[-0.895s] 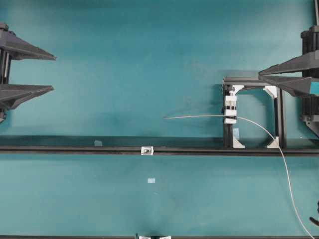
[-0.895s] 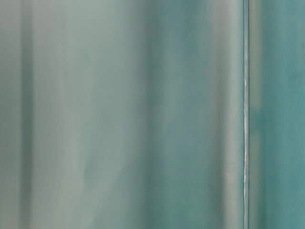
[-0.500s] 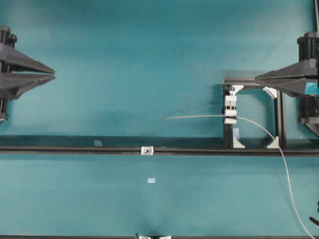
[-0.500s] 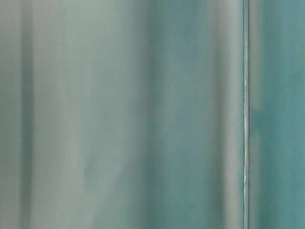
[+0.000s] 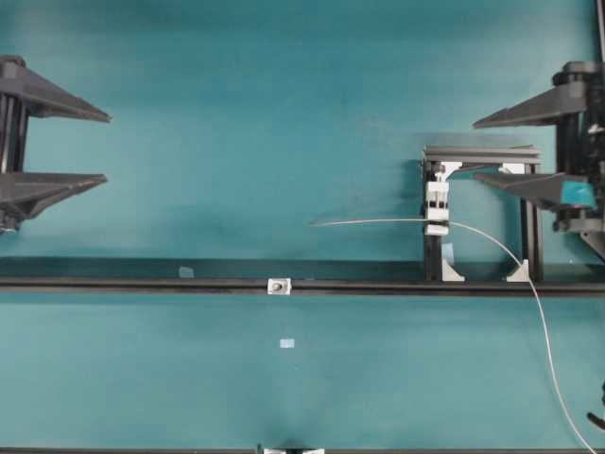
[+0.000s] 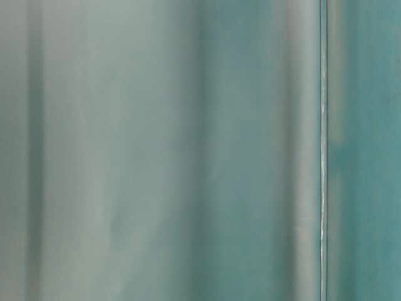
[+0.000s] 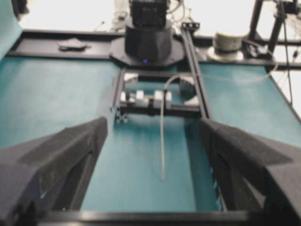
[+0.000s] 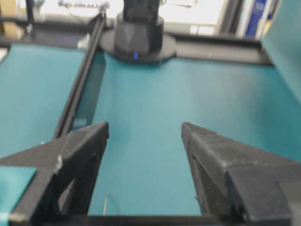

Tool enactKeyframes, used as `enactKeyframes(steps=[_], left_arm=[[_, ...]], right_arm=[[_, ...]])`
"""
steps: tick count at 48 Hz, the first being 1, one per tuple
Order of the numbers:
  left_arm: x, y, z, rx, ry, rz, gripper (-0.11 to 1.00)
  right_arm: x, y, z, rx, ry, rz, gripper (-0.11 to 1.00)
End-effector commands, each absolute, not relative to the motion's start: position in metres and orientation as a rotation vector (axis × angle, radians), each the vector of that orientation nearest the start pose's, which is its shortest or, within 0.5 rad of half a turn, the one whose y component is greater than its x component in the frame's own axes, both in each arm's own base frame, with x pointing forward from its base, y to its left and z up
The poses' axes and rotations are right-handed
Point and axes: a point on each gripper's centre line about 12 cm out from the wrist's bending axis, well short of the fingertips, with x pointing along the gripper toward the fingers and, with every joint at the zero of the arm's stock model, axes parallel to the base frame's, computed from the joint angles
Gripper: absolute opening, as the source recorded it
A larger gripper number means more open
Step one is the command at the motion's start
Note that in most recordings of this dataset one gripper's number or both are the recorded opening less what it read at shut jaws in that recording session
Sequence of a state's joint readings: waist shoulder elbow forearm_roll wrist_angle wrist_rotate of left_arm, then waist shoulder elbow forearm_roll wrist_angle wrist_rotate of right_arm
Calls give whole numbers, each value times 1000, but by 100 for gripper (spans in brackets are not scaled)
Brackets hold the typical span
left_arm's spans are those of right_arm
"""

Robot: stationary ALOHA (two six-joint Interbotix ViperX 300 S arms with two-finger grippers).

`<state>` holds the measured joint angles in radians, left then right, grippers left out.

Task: Insert the wire through the hole in the metal fitting marked with a red label. (retake)
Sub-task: 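Move the right gripper down over the grey wire near the clamp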

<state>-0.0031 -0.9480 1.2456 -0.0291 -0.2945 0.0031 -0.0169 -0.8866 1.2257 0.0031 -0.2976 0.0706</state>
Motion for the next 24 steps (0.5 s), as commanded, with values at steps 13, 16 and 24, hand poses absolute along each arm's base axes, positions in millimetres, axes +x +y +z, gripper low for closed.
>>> enactKeyframes(steps=[13, 16, 24], left_arm=[[223, 0, 233, -33, 158, 9, 65], [228, 0, 228, -32, 186, 10, 66], [240, 0, 215, -24, 250, 10, 67]], right_arm=[[237, -5, 238, 106, 175, -32, 73], [242, -5, 234, 106, 197, -33, 73], [254, -6, 222, 124, 254, -38, 73]])
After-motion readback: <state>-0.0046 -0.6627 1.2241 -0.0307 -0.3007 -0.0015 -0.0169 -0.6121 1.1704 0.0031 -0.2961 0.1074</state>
